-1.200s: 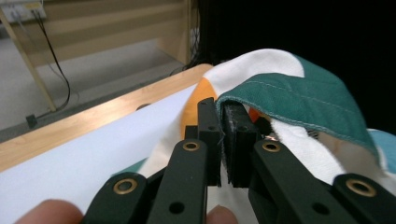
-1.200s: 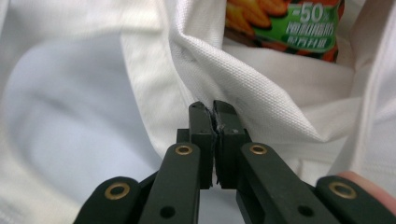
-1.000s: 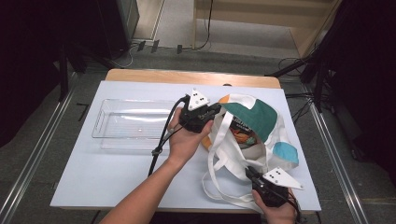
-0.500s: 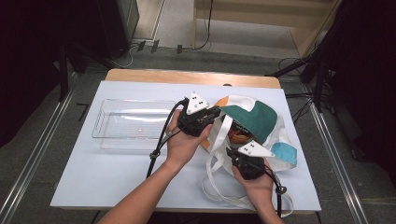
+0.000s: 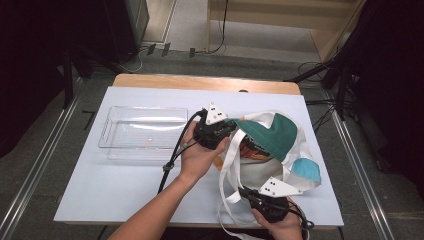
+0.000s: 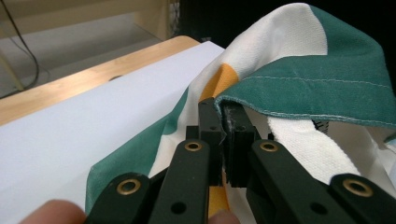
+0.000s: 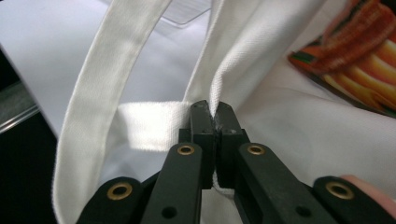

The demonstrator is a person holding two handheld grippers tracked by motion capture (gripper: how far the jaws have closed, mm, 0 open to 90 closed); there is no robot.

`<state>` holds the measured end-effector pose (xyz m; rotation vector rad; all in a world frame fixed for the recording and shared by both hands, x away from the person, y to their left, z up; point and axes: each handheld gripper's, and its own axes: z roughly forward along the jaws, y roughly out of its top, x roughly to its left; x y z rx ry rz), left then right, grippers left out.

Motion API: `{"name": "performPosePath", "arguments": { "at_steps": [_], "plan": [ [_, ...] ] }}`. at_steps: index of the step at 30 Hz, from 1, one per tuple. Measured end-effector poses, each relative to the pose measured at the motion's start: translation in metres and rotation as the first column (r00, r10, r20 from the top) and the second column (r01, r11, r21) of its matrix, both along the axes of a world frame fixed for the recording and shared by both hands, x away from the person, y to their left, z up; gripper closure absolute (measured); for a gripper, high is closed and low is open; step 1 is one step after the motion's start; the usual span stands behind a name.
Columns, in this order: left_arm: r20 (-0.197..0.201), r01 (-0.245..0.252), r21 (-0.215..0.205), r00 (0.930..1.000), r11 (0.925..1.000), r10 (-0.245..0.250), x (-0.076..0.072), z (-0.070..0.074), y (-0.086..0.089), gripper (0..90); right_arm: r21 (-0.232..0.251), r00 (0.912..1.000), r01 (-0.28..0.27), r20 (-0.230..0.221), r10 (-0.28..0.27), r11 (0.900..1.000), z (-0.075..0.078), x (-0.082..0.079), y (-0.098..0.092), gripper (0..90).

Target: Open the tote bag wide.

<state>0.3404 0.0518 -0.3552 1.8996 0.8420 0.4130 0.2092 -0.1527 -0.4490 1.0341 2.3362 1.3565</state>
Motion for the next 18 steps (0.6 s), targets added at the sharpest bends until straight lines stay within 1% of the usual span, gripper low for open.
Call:
{"name": "performPosePath", "arguments": {
  "at_steps": [1, 2, 3, 4, 5, 6, 7, 8, 10, 11, 12, 13, 14, 15, 16, 17, 18],
  "plan": [
    [0.007, -0.001, -0.003, 1.0, 1.0, 0.001, -0.001, 0.0, 0.0, 88.9, -0.011, 0.9999, 0.001, 0.011, -0.001, 1.0, 0.001, -0.002, -0.001, 90.0],
    [0.013, -0.002, -0.006, 0.9999, 1.0, 0.002, -0.002, 0.0, 0.001, 89.1, -0.019, 0.9996, 0.02, 0.021, -0.019, 1.0, 0.003, -0.003, -0.002, 89.3],
    [0.013, 0.006, -0.015, 0.9999, 0.9999, -0.006, -0.002, 0.0, 0.003, 89.2, -0.006, 0.9992, 0.033, 0.024, -0.033, 0.999, 0.005, -0.003, -0.006, 84.9],
    [0.009, 0.012, -0.02, 0.9999, 0.9997, -0.012, -0.003, 0.0, 0.004, 89.4, 0.023, 0.9987, 0.046, 0.02, -0.046, 0.999, 0.006, -0.003, -0.009, 75.8],
    [0.01, 0.006, -0.024, 0.9999, 0.9997, -0.006, -0.004, 0.001, 0.005, 89.4, 0.049, 0.9983, 0.054, 0.021, -0.055, 0.997, 0.008, -0.003, -0.013, 71.1],
    [0.012, 0.009, -0.023, 0.9999, 0.9997, -0.009, -0.004, 0.001, 0.007, 89.5, 0.083, 0.997, 0.068, 0.03, -0.071, 0.994, 0.013, -0.004, -0.018, 69.9],
    [0.009, 0.012, -0.028, 0.9999, 0.9995, -0.012, -0.005, 0.001, 0.008, 89.5, 0.098, 0.9949, 0.079, 0.056, -0.084, 0.992, 0.018, -0.006, -0.023, 69.2],
    [0.011, 0.014, -0.03, 0.9999, 0.9994, -0.013, -0.006, 0.002, 0.008, 89.5, 0.113, 0.991, 0.094, 0.085, -0.104, 0.989, 0.024, -0.008, -0.029, 68.1],
    [0.015, 0.014, -0.03, 0.9998, 0.9994, -0.014, -0.008, 0.002, 0.008, 89.5, 0.153, 0.9761, 0.137, 0.148, -0.159, 0.979, 0.038, -0.011, -0.042, 67.1],
    [0.016, 0.016, -0.032, 0.9998, 0.9994, -0.015, -0.008, 0.002, 0.008, 89.5, 0.174, 0.9694, 0.156, 0.162, -0.184, 0.972, 0.043, -0.013, -0.048, 66.3],
    [0.017, 0.015, -0.034, 0.9997, 0.9993, -0.014, -0.009, 0.002, 0.007, 89.5, 0.209, 0.9569, 0.19, 0.179, -0.228, 0.959, 0.051, -0.014, -0.056, 64.0],
    [0.017, 0.015, -0.036, 0.9997, 0.9992, -0.014, -0.009, 0.002, 0.007, 89.5, 0.227, 0.941, 0.225, 0.201, -0.272, 0.947, 0.055, -0.014, -0.063, 60.6],
    [0.017, 0.016, -0.035, 0.9997, 0.9992, -0.015, -0.009, 0.002, 0.008, 89.4, 0.24, 0.9218, 0.268, 0.217, -0.321, 0.933, 0.058, -0.014, -0.068, 56.0],
    [0.015, 0.015, -0.042, 0.9998, 0.999, -0.015, -0.009, 0.002, 0.008, 89.4, 0.243, 0.9047, 0.302, 0.232, -0.357, 0.922, 0.058, -0.013, -0.072, 50.6],
    [0.017, 0.018, -0.042, 0.9997, 0.9989, -0.017, -0.009, 0.003, 0.008, 89.4, 0.24, 0.882, 0.356, 0.233, -0.41, 0.903, 0.058, -0.009, -0.077, 40.8],
    [0.016, 0.019, -0.046, 0.9997, 0.9988, -0.018, -0.009, 0.003, 0.009, 89.3, 0.223, 0.8682, 0.402, 0.216, -0.447, 0.888, 0.054, -0.004, -0.079, 34.1],
    [0.016, 0.019, -0.048, 0.9997, 0.9987, -0.018, -0.009, 0.003, 0.009, 89.2, 0.206, 0.8633, 0.425, 0.201, -0.463, 0.882, 0.051, 0.0, -0.08, 29.2]
  ]
}}
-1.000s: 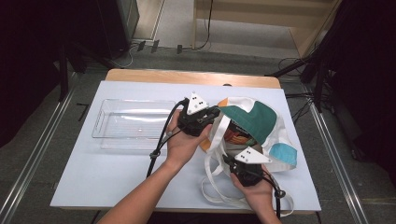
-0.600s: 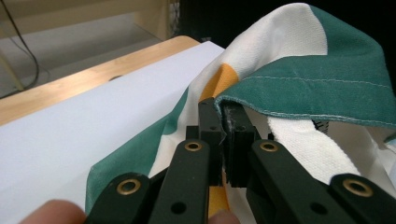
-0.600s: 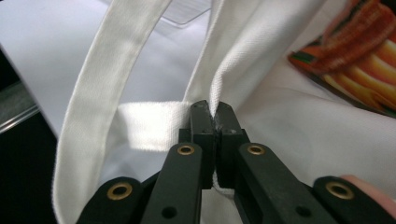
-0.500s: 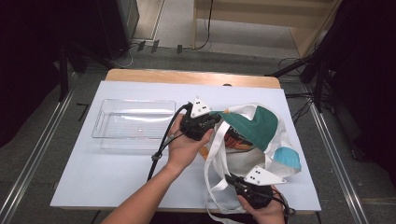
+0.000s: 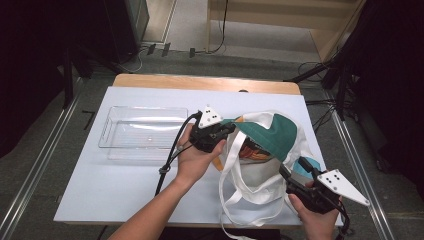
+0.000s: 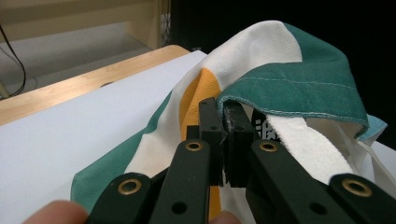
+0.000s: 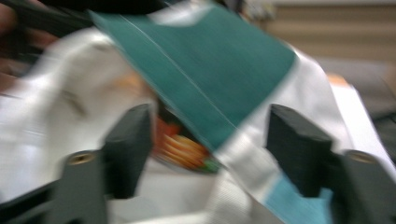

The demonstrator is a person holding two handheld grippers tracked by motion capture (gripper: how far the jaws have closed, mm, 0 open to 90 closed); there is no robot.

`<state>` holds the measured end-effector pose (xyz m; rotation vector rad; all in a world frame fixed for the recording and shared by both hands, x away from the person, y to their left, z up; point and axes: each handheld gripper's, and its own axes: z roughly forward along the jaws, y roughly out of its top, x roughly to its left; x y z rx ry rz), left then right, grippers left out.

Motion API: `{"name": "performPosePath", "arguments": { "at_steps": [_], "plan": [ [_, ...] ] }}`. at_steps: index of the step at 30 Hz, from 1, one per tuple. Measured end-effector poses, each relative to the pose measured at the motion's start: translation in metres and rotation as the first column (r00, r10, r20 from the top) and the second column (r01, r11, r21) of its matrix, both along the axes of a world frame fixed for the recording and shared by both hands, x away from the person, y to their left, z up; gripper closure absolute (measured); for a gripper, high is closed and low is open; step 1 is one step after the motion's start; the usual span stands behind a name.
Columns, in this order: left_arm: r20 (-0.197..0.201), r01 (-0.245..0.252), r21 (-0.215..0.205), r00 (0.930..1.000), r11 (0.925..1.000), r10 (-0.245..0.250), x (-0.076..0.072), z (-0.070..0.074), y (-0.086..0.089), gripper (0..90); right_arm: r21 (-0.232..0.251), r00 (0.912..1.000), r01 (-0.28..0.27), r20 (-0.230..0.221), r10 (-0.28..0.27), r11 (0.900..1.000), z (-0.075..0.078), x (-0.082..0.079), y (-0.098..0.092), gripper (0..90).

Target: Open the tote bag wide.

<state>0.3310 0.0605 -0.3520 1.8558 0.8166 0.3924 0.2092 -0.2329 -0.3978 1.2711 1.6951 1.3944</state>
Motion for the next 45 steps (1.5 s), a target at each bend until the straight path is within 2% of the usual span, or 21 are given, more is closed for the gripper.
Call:
{"name": "performPosePath", "arguments": {
  "at_steps": [4, 6, 8, 11, 13, 14, 17, 18, 19, 20, 23, 28, 30, 32, 34, 35, 37, 39, 41, 43, 45],
  "plan": [
    [0.003, 0.004, -0.016, 1.0, 0.9999, -0.004, -0.002, 0.003, 0.0, 88.7, -0.068, 0.9919, 0.096, -0.077, -0.101, 0.993, -0.019, 0.016, 0.006, 20.7],
    [0.005, 0.009, -0.028, 0.9999, 0.9996, -0.009, -0.003, 0.004, 0.001, 88.6, -0.117, 0.9876, 0.122, -0.085, -0.133, 0.986, -0.028, 0.022, 0.013, 19.3],
    [0.007, 0.017, -0.036, 0.9998, 0.9992, -0.017, -0.004, 0.006, 0.002, 88.7, -0.154, 0.9789, 0.16, -0.103, -0.177, 0.975, -0.033, 0.026, 0.017, 23.2],
    [0.013, 0.031, -0.042, 0.9995, 0.9986, -0.03, -0.007, 0.007, 0.003, 89.1, -0.133, 0.9726, 0.209, -0.075, -0.22, 0.969, -0.031, 0.024, 0.012, 31.6],
    [0.02, 0.044, -0.05, 0.9989, 0.9978, -0.043, -0.009, 0.009, 0.004, 89.4, -0.103, 0.976, 0.206, -0.051, -0.212, 0.973, -0.027, 0.02, 0.007, 40.0],
    [0.023, 0.047, -0.053, 0.9987, 0.9975, -0.045, -0.009, 0.009, 0.005, 89.6, -0.086, 0.9821, 0.185, -0.018, -0.187, 0.979, -0.024, 0.016, 0.003, 46.1],
    [0.019, 0.061, -0.066, 0.998, 0.996, -0.06, -0.01, 0.01, 0.006, 89.8, -0.069, 0.9826, 0.186, 0.014, -0.185, 0.98, -0.02, 0.012, 0.0, 54.0],
    [0.016, 0.069, -0.072, 0.9976, 0.995, -0.068, -0.01, 0.01, 0.006, 89.8, -0.067, 0.984, 0.177, 0.027, -0.176, 0.982, -0.018, 0.011, -0.001, 60.3],
    [0.018, 0.076, -0.075, 0.9971, 0.9943, -0.075, -0.011, 0.009, 0.006, 89.8, -0.089, 0.9902, 0.136, 0.042, -0.133, 0.987, -0.012, 0.011, -0.003, 82.0],
    [0.022, 0.078, -0.072, 0.9968, 0.9943, -0.077, -0.012, 0.009, 0.006, 89.8, -0.103, 0.9913, 0.127, 0.048, -0.123, 0.986, -0.01, 0.012, -0.004, 85.7],
    [0.033, 0.08, -0.065, 0.9964, 0.9947, -0.078, -0.014, 0.01, 0.007, 89.8, -0.094, 0.9927, 0.112, 0.054, -0.107, 0.989, -0.001, 0.016, -0.009, 89.2],
    [0.056, 0.071, -0.06, 0.9962, 0.9957, -0.067, -0.016, 0.012, 0.008, 88.5, -0.064, 0.9862, 0.096, 0.141, -0.086, 0.993, 0.024, 0.019, -0.016, 89.9],
    [0.087, 0.057, -0.045, 0.9948, 0.9974, -0.053, -0.017, 0.011, 0.006, 77.7, -0.06, 0.9806, 0.098, 0.176, -0.086, 0.993, 0.035, 0.02, -0.018, 90.0],
    [0.136, 0.008, -0.002, 0.9907, 1.0, -0.008, -0.018, 0.01, -0.001, 55.1, -0.047, 0.978, 0.081, 0.196, -0.071, 0.996, 0.046, 0.022, -0.02, 90.0],
    [0.159, 0.009, 0.048, 0.9871, 0.9988, -0.016, -0.019, 0.01, -0.008, 45.3, -0.042, 0.9756, 0.076, 0.209, -0.065, 0.996, 0.051, 0.024, -0.02, 90.0],
    [0.167, 0.016, 0.063, 0.9857, 0.9979, -0.027, -0.019, 0.01, -0.012, 44.4, -0.033, 0.9755, 0.068, 0.212, -0.059, 0.997, 0.054, 0.024, -0.02, 90.0],
    [0.179, 0.019, 0.086, 0.9832, 0.9961, -0.035, -0.019, 0.011, -0.018, 47.5, -0.018, 0.974, 0.054, 0.222, -0.048, 0.998, 0.057, 0.027, -0.02, 90.0],
    [0.157, 0.027, 0.091, 0.9867, 0.9955, -0.041, -0.016, 0.014, -0.02, 71.7, 0.003, 0.9732, 0.04, 0.227, -0.04, 0.999, 0.059, 0.028, -0.019, 90.0],
    [0.134, 0.046, 0.082, 0.9894, 0.9955, -0.057, -0.014, 0.015, -0.019, 87.2, 0.013, 0.9717, 0.048, 0.231, -0.05, 0.999, 0.061, 0.03, -0.019, 90.0],
    [0.089, 0.124, 0.077, 0.9875, 0.9893, -0.13, -0.012, 0.015, -0.015, 88.8, 0.028, 0.9684, 0.059, 0.241, -0.064, 0.998, 0.062, 0.032, -0.021, 90.0],
    [0.08, 0.198, 0.114, 0.975, 0.9736, -0.208, -0.015, 0.011, -0.017, 89.1, 0.037, 0.9624, 0.08, 0.257, -0.087, 0.996, 0.066, 0.036, -0.024, 90.0]
  ]
}}
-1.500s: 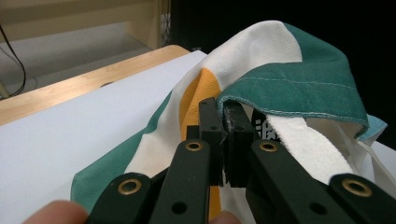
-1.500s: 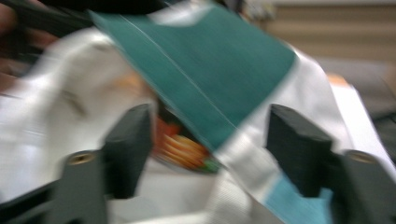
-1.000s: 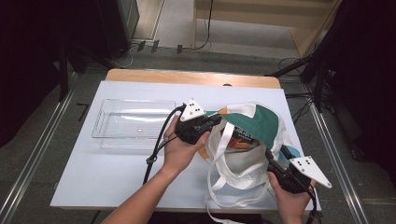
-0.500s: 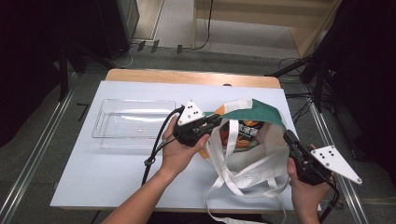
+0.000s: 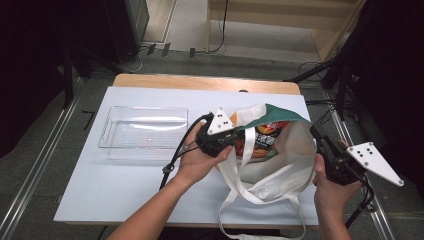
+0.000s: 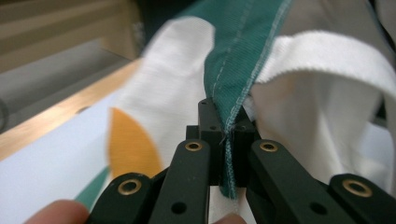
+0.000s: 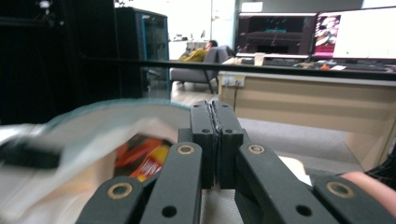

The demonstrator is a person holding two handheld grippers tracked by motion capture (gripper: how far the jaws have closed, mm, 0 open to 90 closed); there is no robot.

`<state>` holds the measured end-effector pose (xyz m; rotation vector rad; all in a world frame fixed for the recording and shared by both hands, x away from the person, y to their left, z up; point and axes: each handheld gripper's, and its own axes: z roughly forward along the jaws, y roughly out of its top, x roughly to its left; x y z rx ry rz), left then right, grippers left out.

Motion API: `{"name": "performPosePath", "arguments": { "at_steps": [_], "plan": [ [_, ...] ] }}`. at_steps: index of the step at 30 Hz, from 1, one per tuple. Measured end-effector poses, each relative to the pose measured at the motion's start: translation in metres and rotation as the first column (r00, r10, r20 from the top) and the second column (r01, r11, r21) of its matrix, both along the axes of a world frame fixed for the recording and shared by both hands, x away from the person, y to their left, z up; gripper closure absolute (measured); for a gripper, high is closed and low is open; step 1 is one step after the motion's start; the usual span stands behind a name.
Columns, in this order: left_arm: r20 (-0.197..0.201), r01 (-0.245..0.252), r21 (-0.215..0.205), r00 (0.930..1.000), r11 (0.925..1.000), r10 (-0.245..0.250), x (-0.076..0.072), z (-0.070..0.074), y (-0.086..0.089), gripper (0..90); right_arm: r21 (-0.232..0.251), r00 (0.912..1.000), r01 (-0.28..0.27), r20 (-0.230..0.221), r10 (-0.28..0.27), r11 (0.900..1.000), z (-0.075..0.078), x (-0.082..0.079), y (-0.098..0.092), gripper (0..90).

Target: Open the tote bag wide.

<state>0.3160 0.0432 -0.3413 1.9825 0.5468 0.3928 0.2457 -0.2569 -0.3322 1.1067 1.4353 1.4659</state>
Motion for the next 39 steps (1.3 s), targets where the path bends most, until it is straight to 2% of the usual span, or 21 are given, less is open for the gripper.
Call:
{"name": "performPosePath", "arguments": {
  "at_steps": [1, 2, 3, 4, 7, 11, 13, 16, 19, 22, 23, 24, 26, 28, 30, 32, 33, 34, 35, 36, 39],
  "plan": [
    [0.008, 0.03, 0.02, 0.9995, 0.9994, -0.03, -0.002, -0.002, -0.001, 89.1, 0.003, 0.9999, 0.01, 0.005, -0.01, 1.0, 0.003, 0.003, -0.001, 90.0],
    [0.008, 0.03, 0.02, 0.9995, 0.9994, -0.03, -0.002, -0.002, -0.001, 89.1, -0.002, 0.9997, 0.02, 0.012, -0.02, 1.0, 0.005, 0.006, -0.002, 90.0],
    [0.03, 0.084, 0.079, 0.9958, 0.9933, -0.086, -0.007, -0.008, -0.007, 89.1, -0.004, 0.9994, 0.033, 0.011, -0.033, 0.999, 0.007, 0.011, -0.001, 90.0],
    [0.037, 0.105, 0.099, 0.9933, 0.9895, -0.109, -0.009, -0.01, -0.009, 89.2, -0.008, 0.9993, 0.038, 0.008, -0.038, 0.999, 0.008, 0.015, -0.001, 90.0],
    [0.035, 0.159, 0.115, 0.9859, 0.9806, -0.164, -0.011, -0.014, -0.012, 89.2, -0.054, 0.9968, 0.065, -0.042, -0.068, 0.996, 0.005, 0.037, 0.006, 90.0],
    [0.019, 0.185, 0.113, 0.9819, 0.9762, -0.188, -0.012, -0.016, -0.011, 89.0, -0.101, 0.9865, 0.046, -0.152, -0.061, 0.994, -0.014, 0.069, 0.012, 90.0],
    [0.026, 0.159, 0.118, 0.9862, 0.9801, -0.164, -0.011, -0.018, -0.012, 88.6, -0.096, 0.9755, 0.013, -0.217, -0.033, 0.995, -0.025, 0.081, 0.013, 90.0],
    [-0.001, 0.173, 0.071, 0.9849, 0.9824, -0.173, -0.009, -0.02, -0.009, 86.4, -0.055, 0.9679, -0.01, -0.251, -0.004, 0.998, -0.028, 0.085, 0.009, 89.9],
    [0.002, 0.156, 0.035, 0.9877, 0.9871, -0.157, -0.008, -0.019, -0.008, 73.2, -0.023, 0.9588, -0.035, -0.283, 0.027, 0.999, -0.026, 0.086, 0.001, 89.2],
    [0.022, 0.141, 0.008, 0.9898, 0.99, -0.141, -0.01, -0.015, -0.009, 59.7, -0.013, 0.9586, -0.049, -0.281, 0.043, 0.999, -0.026, 0.084, -0.001, 89.0],
    [0.035, 0.12, -0.007, 0.9922, 0.9928, -0.12, -0.011, -0.012, -0.009, 59.7, -0.013, 0.9609, -0.052, -0.273, 0.047, 0.999, -0.026, 0.082, -0.001, 89.0],
    [0.043, 0.095, -0.024, 0.9947, 0.9952, -0.094, -0.011, -0.009, -0.01, 54.2, -0.01, 0.9644, -0.059, -0.259, 0.054, 0.998, -0.025, 0.076, -0.001, 89.0],
    [0.051, 0.081, -0.026, 0.9955, 0.9963, -0.08, -0.011, -0.006, -0.014, 51.6, -0.001, 0.9678, -0.062, -0.244, 0.06, 0.998, -0.024, 0.074, -0.001, 89.1],
    [0.042, 0.094, -0.01, 0.9948, 0.9955, -0.093, -0.01, -0.005, -0.021, 47.6, 0.007, 0.9699, -0.071, -0.233, 0.07, 0.997, -0.022, 0.071, 0.0, 89.1],
    [0.046, 0.061, 0.016, 0.997, 0.998, -0.062, -0.01, -0.005, -0.028, 45.3, 0.016, 0.9698, -0.077, -0.231, 0.079, 0.997, -0.022, 0.07, 0.001, 89.1],
    [0.041, 0.008, 0.039, 0.9991, 0.9992, -0.009, -0.005, -0.006, -0.031, 47.7, 0.016, 0.9705, -0.084, -0.225, 0.086, 0.996, -0.023, 0.069, 0.002, 88.8],
    [0.009, 0.005, 0.027, 1.0, 0.9996, -0.005, -0.001, -0.006, -0.03, 54.7, 0.021, 0.9694, -0.092, -0.227, 0.094, 0.996, -0.023, 0.068, 0.002, 87.2],
    [0.009, 0.005, 0.027, 1.0, 0.9996, -0.005, -0.001, -0.006, -0.03, 67.3, 0.021, 0.9694, -0.092, -0.227, 0.094, 0.996, -0.023, 0.068, 0.002, 87.2],
    [-0.023, -0.005, 0.019, 0.9997, 0.9998, 0.005, 0.002, -0.005, -0.029, 67.3, 0.028, 0.9692, -0.104, -0.222, 0.108, 0.994, -0.023, 0.066, 0.001, 82.1],
    [-0.023, -0.021, 0.011, 0.9995, 0.9997, 0.021, 0.003, -0.002, -0.028, 81.9, 0.05, 0.9719, -0.106, -0.206, 0.114, 0.993, -0.022, 0.055, 0.001, 68.5],
    [-0.03, -0.021, -0.003, 0.9993, 0.9998, 0.021, 0.005, 0.001, -0.026, 83.8, 0.068, 0.9858, -0.061, -0.152, 0.07, 0.996, -0.021, 0.03, 0.003, 61.4]
  ]
}}
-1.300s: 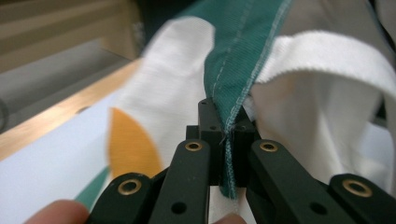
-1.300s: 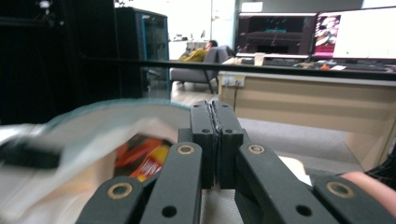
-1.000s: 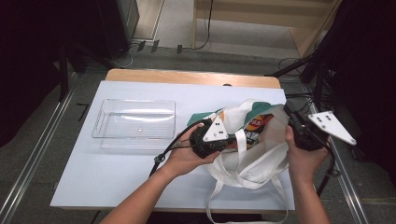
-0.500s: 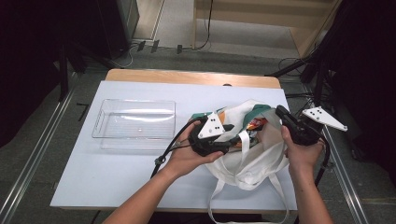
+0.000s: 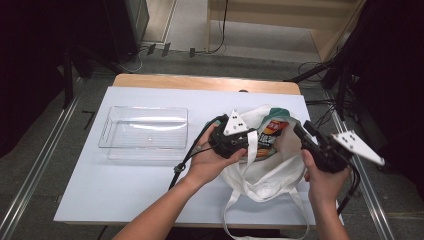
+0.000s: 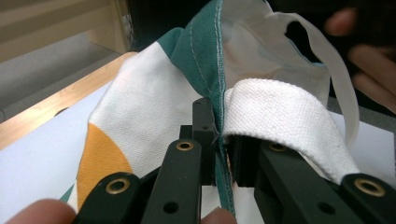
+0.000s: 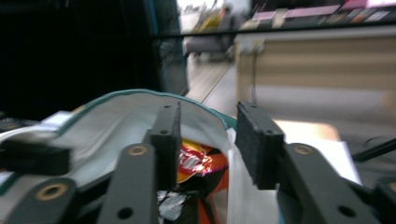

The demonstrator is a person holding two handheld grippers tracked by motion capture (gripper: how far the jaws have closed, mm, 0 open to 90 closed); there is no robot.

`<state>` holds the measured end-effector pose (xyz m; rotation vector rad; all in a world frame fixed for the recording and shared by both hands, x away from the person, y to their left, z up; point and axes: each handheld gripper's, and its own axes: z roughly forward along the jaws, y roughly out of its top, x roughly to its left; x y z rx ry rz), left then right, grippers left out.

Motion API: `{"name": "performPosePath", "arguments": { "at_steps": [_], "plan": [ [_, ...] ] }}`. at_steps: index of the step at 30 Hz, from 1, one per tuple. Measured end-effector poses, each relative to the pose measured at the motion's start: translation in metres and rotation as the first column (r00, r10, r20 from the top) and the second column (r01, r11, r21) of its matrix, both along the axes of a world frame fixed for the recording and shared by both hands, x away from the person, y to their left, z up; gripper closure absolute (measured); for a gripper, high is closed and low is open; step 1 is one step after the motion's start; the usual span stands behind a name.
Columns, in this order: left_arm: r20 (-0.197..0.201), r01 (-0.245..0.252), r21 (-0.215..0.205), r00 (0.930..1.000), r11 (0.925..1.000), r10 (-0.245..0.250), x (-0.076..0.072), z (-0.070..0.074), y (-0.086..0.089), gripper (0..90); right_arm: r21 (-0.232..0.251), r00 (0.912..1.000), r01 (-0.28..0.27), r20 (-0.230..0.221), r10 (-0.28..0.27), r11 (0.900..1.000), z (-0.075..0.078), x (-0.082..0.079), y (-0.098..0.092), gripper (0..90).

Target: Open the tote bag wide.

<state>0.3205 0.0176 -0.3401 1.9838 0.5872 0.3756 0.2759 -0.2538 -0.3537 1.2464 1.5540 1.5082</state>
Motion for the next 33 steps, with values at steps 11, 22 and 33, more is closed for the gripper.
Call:
{"name": "performPosePath", "arguments": {
  "at_steps": [11, 22, 33],
  "plan": [
    [-0.008, -0.012, -0.023, 0.9999, 0.9997, 0.011, 0.0, 0.003, 0.003, 84.1, -0.057, 0.9969, 0.045, 0.067, -0.041, 0.997, -0.032, -0.056, 0.038, 64.9],
    [-0.002, -0.003, -0.025, 1.0, 0.9997, 0.003, 0.0, 0.003, 0.001, 84.3, 0.027, 0.9662, 0.137, -0.224, -0.128, 0.99, -0.057, 0.012, 0.056, 33.0],
    [0.017, -0.03, -0.039, 0.9994, 0.9988, 0.031, 0.001, 0.004, 0.005, 84.3, 0.019, 0.9652, -0.01, -0.261, 0.015, 1.0, -0.072, 0.016, 0.053, 90.0]
  ]
}}
